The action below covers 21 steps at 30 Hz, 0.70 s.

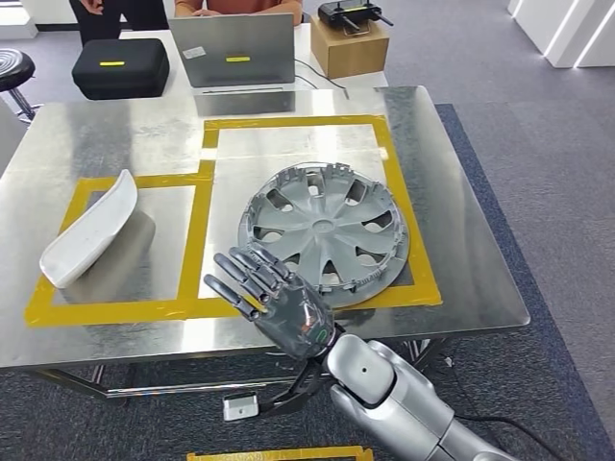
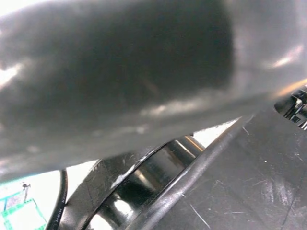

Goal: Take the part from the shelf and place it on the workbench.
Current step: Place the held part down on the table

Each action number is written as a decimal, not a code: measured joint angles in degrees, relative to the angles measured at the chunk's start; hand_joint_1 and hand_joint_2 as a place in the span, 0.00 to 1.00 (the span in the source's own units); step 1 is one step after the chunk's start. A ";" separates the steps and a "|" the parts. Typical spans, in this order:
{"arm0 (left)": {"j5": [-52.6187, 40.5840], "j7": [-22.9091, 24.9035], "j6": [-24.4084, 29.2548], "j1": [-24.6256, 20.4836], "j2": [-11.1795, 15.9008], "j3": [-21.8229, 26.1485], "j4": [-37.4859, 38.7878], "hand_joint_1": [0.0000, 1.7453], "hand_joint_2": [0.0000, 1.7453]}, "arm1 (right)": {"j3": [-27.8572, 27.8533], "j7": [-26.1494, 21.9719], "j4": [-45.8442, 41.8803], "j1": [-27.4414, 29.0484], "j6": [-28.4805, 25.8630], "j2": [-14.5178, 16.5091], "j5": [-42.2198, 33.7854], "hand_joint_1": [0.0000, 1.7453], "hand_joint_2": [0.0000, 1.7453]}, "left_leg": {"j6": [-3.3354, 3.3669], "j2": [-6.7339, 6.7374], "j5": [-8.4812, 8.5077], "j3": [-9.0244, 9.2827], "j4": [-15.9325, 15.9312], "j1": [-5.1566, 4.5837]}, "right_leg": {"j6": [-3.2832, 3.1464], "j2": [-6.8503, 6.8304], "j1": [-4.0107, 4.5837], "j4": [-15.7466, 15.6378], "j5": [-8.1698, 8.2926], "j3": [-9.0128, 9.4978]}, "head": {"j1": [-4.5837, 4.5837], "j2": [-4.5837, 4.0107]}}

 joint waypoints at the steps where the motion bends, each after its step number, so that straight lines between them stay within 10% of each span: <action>1: 0.05 -0.01 -0.06 -0.02 0.01 -0.07 -0.01 0.00 0.00 | 0.46 -1.55 0.00 -0.13 0.03 0.22 -2.61 0.00 1.00 | 0.00 0.00 0.00 0.00 0.00 0.00 | 0.00 0.00 0.00 0.00 0.00 0.00 | 0.00 0.00; 21: 1.36 -1.05 -0.26 -0.29 0.21 -0.21 -0.06 0.00 0.00 | 6.21 -1.28 -1.13 -3.41 0.43 0.34 -8.70 0.00 1.00 | 0.16 -0.02 -0.05 -0.01 0.10 -0.07 | 0.14 -0.03 -0.07 -0.10 0.07 0.03 | -0.02 0.00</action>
